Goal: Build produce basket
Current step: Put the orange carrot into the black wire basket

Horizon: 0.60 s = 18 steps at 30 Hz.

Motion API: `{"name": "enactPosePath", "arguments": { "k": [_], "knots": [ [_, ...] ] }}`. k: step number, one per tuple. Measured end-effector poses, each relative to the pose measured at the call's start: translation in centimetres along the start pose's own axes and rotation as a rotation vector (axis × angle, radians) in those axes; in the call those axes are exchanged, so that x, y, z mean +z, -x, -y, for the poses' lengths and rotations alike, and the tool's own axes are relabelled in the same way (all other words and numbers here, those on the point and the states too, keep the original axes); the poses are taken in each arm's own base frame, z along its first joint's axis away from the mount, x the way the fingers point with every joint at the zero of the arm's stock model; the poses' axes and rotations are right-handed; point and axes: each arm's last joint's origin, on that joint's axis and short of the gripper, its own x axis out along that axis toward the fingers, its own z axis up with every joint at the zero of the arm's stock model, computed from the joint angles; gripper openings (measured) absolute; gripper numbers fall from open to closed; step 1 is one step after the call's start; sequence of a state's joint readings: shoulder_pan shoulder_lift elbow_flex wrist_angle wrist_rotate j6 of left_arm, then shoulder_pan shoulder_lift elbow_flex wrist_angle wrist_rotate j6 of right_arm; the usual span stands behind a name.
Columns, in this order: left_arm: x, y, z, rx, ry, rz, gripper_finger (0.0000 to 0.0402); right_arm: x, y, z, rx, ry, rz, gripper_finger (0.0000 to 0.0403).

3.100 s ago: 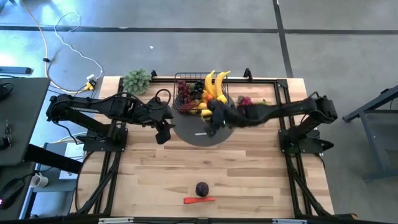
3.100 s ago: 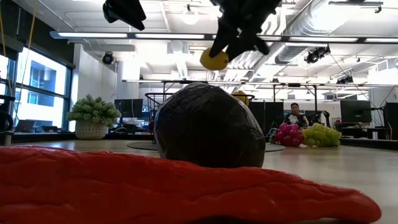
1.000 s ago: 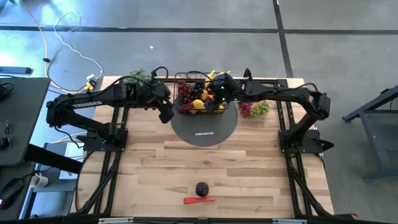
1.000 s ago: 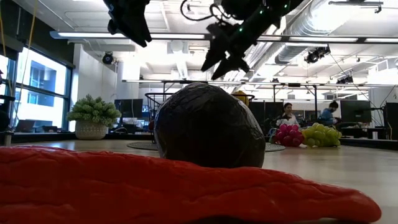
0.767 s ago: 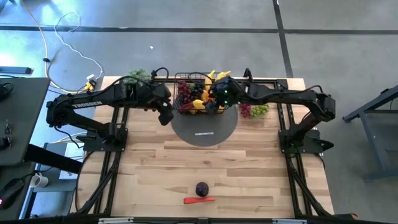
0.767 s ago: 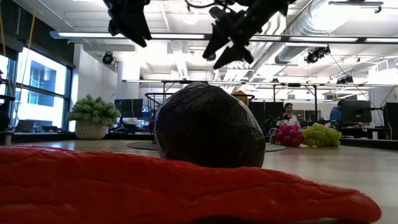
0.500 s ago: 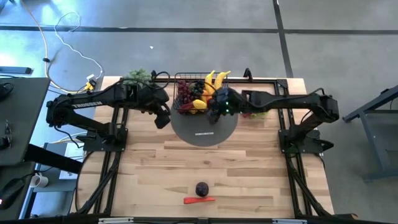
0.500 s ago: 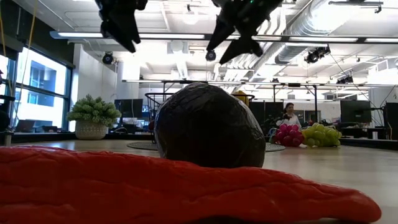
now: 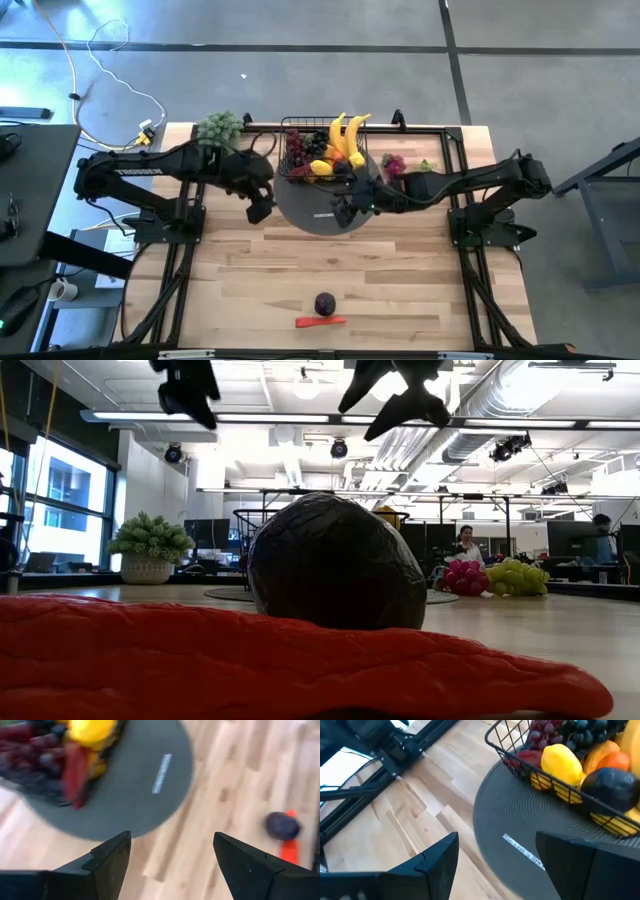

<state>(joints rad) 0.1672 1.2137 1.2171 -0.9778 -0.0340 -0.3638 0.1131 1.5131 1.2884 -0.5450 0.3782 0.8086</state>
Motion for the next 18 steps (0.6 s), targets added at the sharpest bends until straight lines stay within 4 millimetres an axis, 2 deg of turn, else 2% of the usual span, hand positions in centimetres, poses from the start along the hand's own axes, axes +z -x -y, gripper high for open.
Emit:
{"name": "enactPosePath", "arguments": {
  "k": [5, 11, 18],
  "knots": [
    [-0.5, 0.3, 3.2, -0.099, -0.027, 0.053, 0.0275, -0.8, 0.4, -0.5, -0.001, -0.059, -0.020, 0.0245],
    [-1.8, -0.1, 7.1, -0.136, -0.085, 0.093, 0.0275, -1.4, 0.7, -1.0, 0.013, -0.088, -0.029, 0.0245],
    [-3.6, -1.8, 11.6, -0.138, -0.151, 0.122, 0.0275, -1.6, 0.7, -0.9, 0.001, -0.123, -0.043, 0.0245]
  ]
}}
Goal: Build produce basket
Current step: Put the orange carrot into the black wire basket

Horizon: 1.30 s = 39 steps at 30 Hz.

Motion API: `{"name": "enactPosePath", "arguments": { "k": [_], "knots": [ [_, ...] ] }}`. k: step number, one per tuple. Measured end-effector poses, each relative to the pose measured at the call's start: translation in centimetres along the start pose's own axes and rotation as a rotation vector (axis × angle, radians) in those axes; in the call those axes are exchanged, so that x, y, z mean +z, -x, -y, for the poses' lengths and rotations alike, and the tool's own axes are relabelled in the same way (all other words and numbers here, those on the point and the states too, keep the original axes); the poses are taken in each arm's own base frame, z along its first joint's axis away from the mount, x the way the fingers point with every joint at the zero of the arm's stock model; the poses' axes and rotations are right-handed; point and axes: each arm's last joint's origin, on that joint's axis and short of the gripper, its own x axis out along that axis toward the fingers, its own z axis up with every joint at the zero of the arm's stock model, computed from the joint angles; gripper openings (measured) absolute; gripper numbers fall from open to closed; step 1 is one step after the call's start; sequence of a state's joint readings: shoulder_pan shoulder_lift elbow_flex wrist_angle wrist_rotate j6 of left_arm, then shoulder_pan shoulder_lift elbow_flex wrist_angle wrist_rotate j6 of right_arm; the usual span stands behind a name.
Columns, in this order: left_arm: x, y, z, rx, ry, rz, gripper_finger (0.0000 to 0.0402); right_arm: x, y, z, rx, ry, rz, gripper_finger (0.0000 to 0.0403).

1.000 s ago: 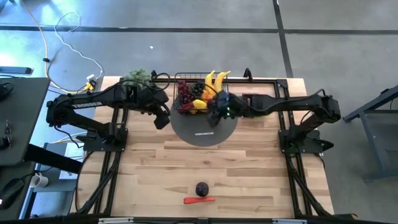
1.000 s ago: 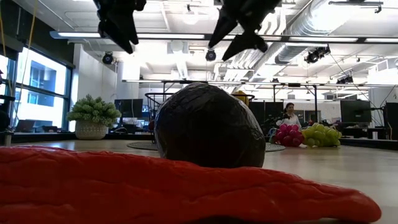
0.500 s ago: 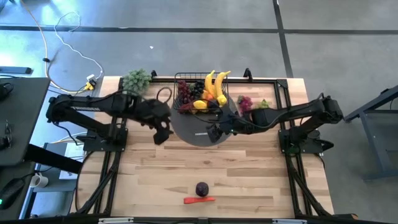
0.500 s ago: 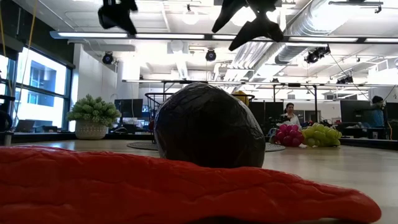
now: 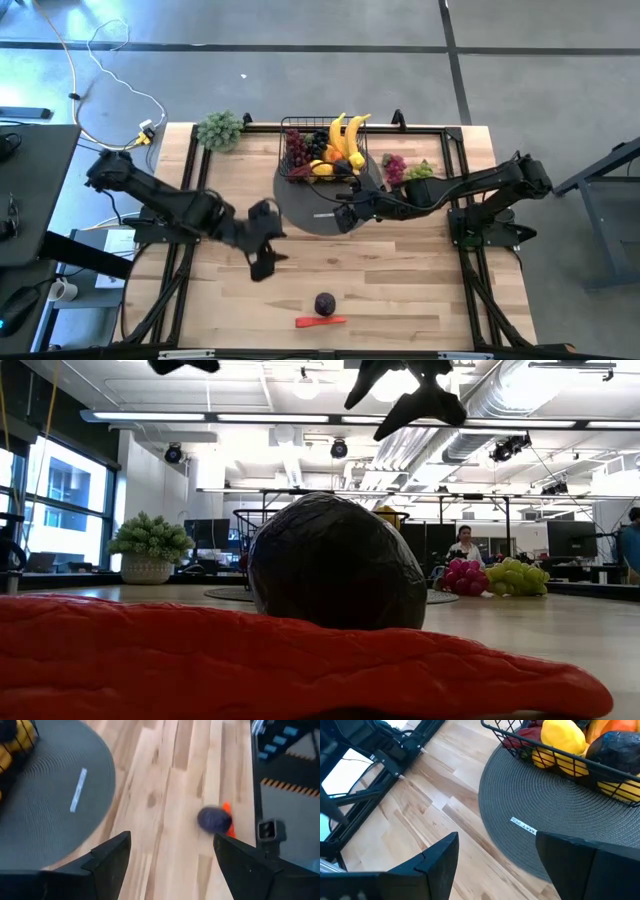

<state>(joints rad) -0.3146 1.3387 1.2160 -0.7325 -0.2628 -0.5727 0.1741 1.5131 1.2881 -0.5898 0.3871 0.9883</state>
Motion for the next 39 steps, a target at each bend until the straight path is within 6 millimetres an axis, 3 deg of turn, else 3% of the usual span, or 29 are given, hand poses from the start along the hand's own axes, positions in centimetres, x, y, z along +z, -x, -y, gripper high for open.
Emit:
{"name": "enactPosePath", "arguments": {
  "k": [7, 14, 26, 39],
  "knots": [
    [-1.6, -2.6, 3.9, -0.012, -0.049, 0.018, 0.0275, -0.1, 0.0, 0.1, -0.015, 0.006, -0.011, 0.0245],
    [-3.9, -5.5, 6.6, 0.029, -0.096, 0.000, 0.0275, -0.2, 0.0, 0.3, -0.026, 0.006, -0.022, 0.0245],
    [-7.3, -9.9, 9.7, 0.044, -0.078, -0.008, 0.0275, -0.4, 0.0, 0.3, -0.030, 0.016, -0.043, 0.0245],
    [-9.9, -14.4, 11.5, 0.002, -0.069, -0.025, 0.0275, -0.5, 0.0, 0.5, -0.049, 0.024, -0.054, 0.0245]
  ]
}}
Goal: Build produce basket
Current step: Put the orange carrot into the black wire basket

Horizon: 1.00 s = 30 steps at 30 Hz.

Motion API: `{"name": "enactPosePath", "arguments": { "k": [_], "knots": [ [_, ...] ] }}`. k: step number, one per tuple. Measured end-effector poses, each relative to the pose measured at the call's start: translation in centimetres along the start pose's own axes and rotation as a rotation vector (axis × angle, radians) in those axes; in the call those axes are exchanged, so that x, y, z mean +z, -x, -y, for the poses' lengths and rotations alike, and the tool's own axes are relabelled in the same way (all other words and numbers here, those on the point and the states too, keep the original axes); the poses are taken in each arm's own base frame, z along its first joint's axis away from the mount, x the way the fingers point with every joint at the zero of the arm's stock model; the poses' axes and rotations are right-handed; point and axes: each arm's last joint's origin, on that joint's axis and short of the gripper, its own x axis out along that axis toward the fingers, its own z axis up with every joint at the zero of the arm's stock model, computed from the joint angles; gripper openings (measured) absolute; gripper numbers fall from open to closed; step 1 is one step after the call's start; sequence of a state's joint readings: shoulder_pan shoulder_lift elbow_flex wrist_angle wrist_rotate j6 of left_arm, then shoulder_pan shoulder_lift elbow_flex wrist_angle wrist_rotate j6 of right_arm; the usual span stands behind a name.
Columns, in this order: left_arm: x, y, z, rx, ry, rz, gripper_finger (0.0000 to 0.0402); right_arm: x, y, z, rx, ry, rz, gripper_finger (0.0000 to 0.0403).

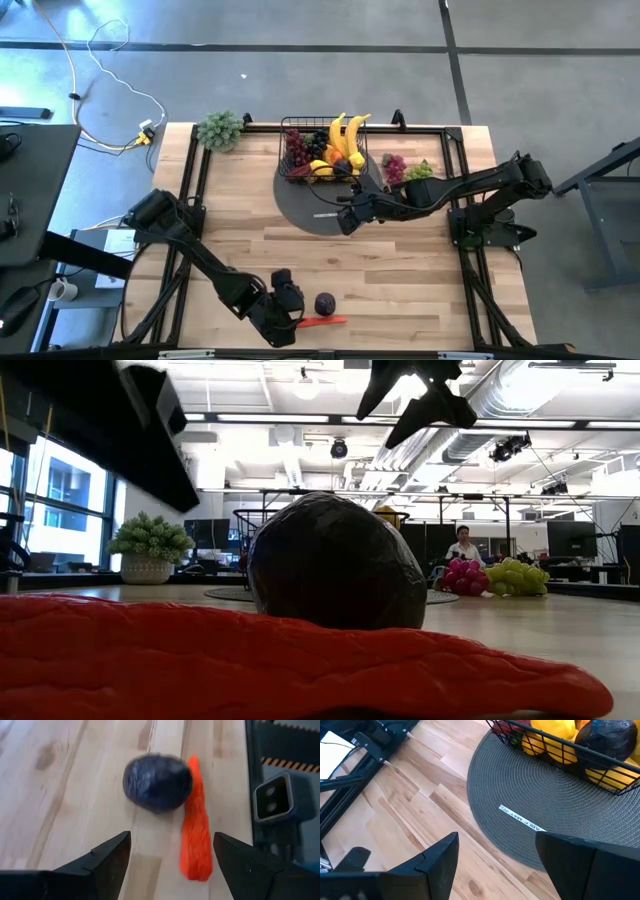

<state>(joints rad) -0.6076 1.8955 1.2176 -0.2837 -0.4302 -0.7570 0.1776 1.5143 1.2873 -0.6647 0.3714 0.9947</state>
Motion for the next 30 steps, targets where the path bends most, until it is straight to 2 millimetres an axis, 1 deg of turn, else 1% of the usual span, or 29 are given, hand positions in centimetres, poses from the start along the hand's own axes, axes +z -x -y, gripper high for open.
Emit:
{"name": "enactPosePath", "arguments": {
  "k": [6, 19, 24, 27, 30],
  "knots": [
    [-0.8, -1.1, 1.0, -0.049, 0.005, 0.010, 0.0275, 0.0, 0.0, 0.1, -0.005, 0.002, -0.003, 0.0245],
    [-2.8, -3.9, 1.3, -0.026, 0.001, -0.009, 0.0275, -0.1, 0.0, 0.2, -0.017, -0.012, -0.009, 0.0245],
    [-3.7, -4.5, 1.5, -0.012, -0.014, -0.010, 0.0275, -0.1, 0.0, 0.2, -0.018, -0.012, -0.010, 0.0245],
    [-4.0, -4.6, 1.7, 0.003, -0.025, 0.002, 0.0265, -0.1, 0.0, 0.2, -0.021, -0.010, -0.012, 0.0245],
    [-4.2, -4.5, 1.9, 0.005, -0.064, 0.009, 0.0238, -0.2, 0.0, 0.3, -0.026, -0.007, -0.017, 0.0245]
  ]
}}
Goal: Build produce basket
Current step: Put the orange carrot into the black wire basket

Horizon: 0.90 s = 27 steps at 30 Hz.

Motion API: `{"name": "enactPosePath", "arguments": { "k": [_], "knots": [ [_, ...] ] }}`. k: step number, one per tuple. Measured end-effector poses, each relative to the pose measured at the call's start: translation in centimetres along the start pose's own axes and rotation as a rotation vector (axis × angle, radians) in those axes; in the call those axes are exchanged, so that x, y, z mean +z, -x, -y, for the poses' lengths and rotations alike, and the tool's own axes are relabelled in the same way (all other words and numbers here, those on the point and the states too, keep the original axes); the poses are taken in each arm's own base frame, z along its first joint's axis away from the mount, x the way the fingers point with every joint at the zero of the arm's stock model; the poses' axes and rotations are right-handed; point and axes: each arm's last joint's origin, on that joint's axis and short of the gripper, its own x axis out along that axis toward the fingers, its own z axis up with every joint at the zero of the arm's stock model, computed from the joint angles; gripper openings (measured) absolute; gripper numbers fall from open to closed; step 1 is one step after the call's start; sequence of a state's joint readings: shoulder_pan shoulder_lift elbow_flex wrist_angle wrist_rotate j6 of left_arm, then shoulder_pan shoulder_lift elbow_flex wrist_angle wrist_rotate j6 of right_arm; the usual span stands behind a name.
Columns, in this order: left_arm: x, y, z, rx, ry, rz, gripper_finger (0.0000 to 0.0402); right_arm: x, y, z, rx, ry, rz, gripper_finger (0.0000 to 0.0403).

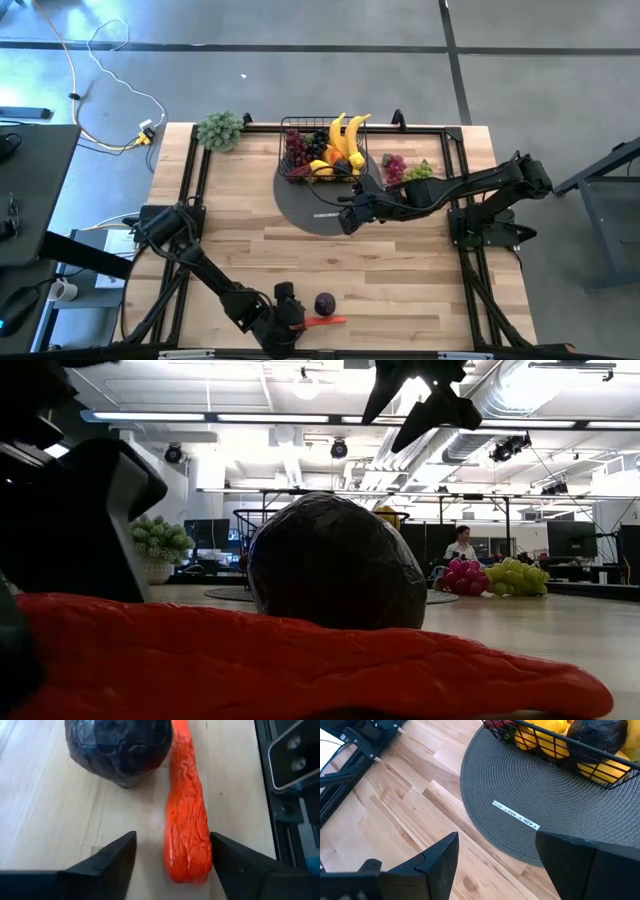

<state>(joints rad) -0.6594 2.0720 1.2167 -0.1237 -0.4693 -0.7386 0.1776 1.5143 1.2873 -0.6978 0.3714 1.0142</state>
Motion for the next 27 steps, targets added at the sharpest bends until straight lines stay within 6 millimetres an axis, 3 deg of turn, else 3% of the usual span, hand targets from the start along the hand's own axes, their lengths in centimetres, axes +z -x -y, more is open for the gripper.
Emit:
{"name": "enactPosePath", "arguments": {
  "k": [12, 27],
  "knots": [
    [-0.1, 0.1, 0.3, -0.062, -0.161, -0.027, 0.0068, -0.2, 0.0, 0.3, -0.025, 0.004, -0.015, 0.0245],
    [1.6, 1.8, 0.2, -0.106, -0.212, -0.001, 0.0068, -0.3, 0.0, 0.6, -0.064, 0.018, -0.020, 0.0245]
  ]
}}
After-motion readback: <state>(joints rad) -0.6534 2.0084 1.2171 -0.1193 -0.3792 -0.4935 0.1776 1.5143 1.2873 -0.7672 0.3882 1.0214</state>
